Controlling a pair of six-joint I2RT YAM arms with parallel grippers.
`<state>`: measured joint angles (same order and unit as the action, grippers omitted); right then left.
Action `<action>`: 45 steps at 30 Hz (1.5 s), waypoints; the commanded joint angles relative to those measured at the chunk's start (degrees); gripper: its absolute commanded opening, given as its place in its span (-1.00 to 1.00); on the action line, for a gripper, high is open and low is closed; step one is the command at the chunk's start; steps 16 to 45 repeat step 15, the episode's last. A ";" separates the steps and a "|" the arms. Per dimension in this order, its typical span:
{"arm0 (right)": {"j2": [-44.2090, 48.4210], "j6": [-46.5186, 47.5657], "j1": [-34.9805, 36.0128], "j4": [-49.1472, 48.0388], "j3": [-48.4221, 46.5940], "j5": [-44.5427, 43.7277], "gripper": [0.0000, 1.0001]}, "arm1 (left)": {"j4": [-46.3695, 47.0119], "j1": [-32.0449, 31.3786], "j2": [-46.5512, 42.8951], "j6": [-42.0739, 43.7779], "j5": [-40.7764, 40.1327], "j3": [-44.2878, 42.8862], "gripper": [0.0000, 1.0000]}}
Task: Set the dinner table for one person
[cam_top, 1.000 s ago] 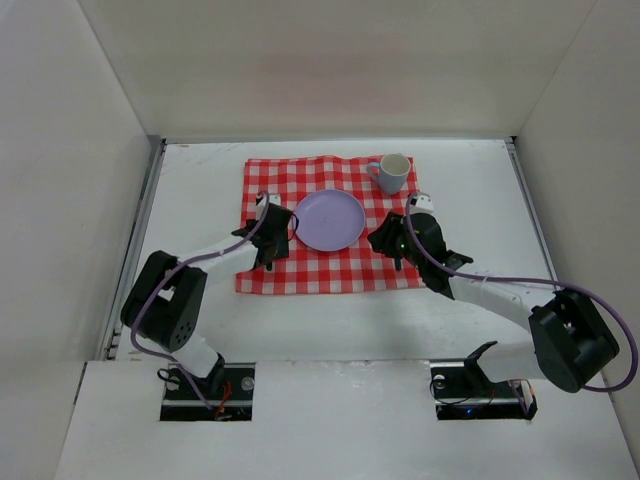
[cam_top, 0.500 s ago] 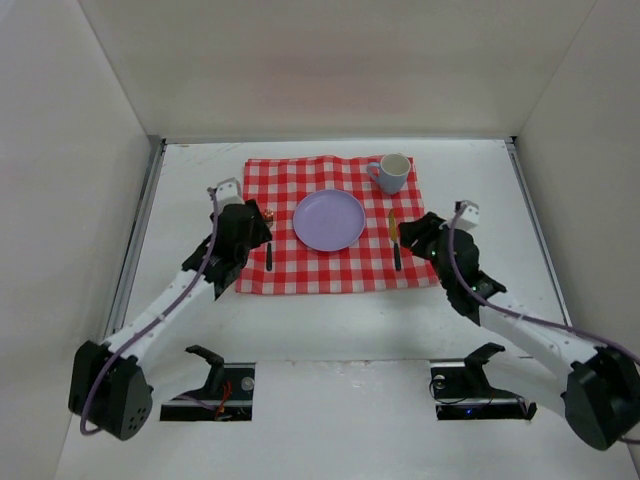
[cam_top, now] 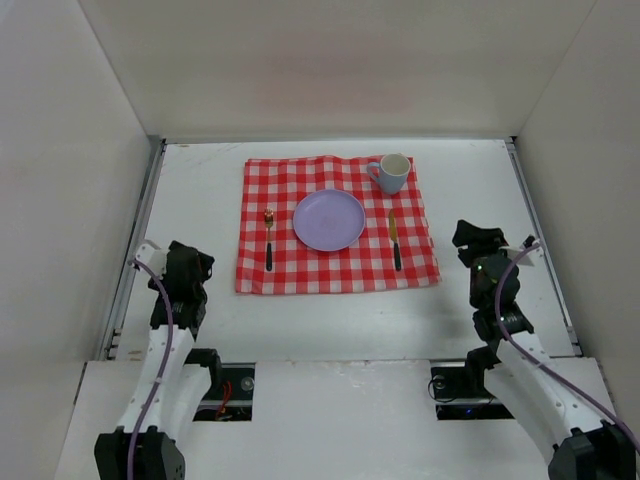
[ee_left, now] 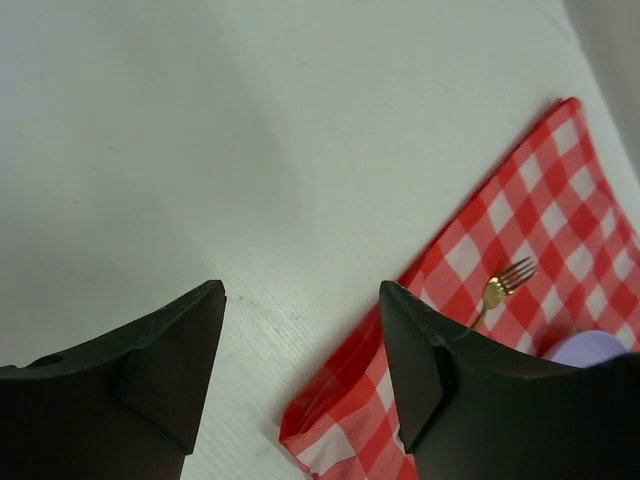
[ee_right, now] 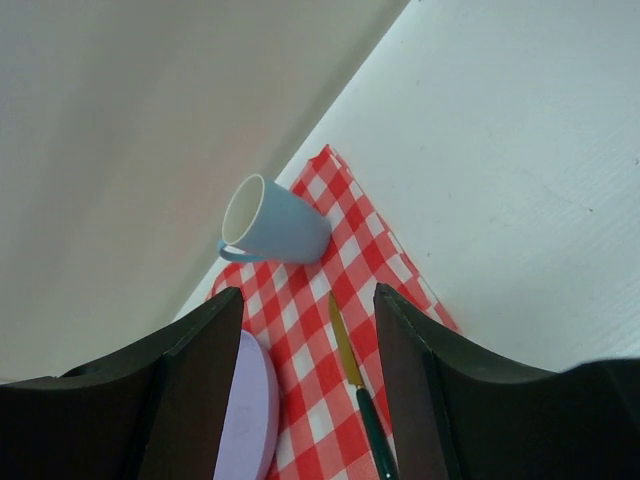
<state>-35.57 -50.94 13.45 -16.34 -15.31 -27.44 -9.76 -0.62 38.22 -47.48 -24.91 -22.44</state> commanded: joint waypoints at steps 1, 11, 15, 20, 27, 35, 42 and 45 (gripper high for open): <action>0.15 -1.97 -0.05 -1.33 0.11 -1.21 0.22 | -0.26 1.63 3.52 -4.10 3.72 0.55 0.22; -1.69 -1.36 0.04 -2.21 -0.33 -1.12 0.23 | 3.25 2.51 5.12 -4.99 4.43 1.25 0.20; -2.48 -1.10 0.56 -2.65 -0.77 -0.68 0.24 | 3.69 1.90 5.38 -4.46 3.55 1.08 0.21; -2.48 -1.10 0.56 -2.65 -0.77 -0.68 0.24 | 3.69 1.90 5.38 -4.46 3.55 1.08 0.21; -2.48 -1.10 0.56 -2.65 -0.77 -0.68 0.24 | 3.69 1.90 5.38 -4.46 3.55 1.08 0.21; -2.48 -1.10 0.56 -2.65 -0.77 -0.68 0.24 | 3.69 1.90 5.38 -4.46 3.55 1.08 0.21; -2.48 -1.10 0.56 -2.65 -0.77 -0.68 0.24 | 3.69 1.90 5.38 -4.46 3.55 1.08 0.21; -2.48 -1.10 0.56 -2.65 -0.77 -0.68 0.24 | 3.69 1.90 5.38 -4.46 3.55 1.08 0.21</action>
